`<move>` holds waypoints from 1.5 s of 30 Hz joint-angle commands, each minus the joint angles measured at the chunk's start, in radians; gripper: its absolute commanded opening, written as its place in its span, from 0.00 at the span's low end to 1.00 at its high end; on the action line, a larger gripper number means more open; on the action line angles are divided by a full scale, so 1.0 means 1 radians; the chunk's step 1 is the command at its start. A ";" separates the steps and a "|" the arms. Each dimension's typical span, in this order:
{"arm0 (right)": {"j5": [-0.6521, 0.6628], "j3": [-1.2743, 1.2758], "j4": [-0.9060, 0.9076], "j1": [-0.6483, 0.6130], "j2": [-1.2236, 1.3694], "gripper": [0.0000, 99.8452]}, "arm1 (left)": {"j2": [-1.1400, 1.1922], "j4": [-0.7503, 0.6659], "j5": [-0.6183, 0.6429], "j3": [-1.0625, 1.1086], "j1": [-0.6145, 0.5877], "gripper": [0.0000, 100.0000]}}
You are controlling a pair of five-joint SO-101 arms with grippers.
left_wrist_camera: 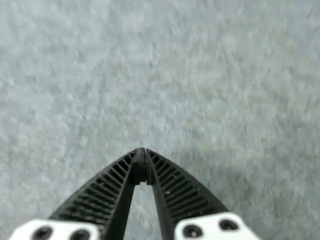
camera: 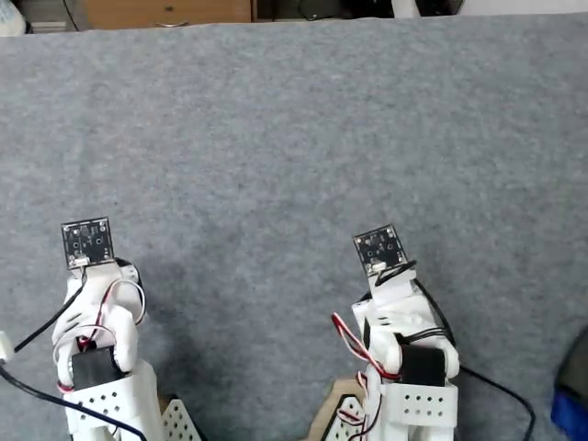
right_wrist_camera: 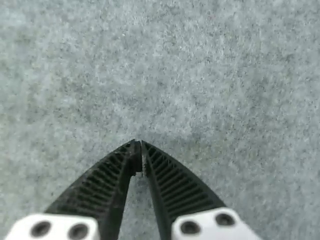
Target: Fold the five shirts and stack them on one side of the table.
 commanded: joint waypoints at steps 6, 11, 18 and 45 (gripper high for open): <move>-0.008 -0.004 0.003 -0.008 -0.025 0.00 | -0.008 -0.020 -0.008 0.014 0.031 0.02; -0.008 -0.004 0.003 -0.010 -0.025 0.00 | -0.008 -0.015 -0.009 0.014 0.029 0.02; -0.008 -0.004 0.003 -0.005 -0.025 0.00 | -0.010 -0.005 -0.009 0.014 0.029 0.02; -0.008 -0.004 0.003 -0.007 -0.025 0.01 | -0.004 -0.003 -0.005 0.014 0.037 0.02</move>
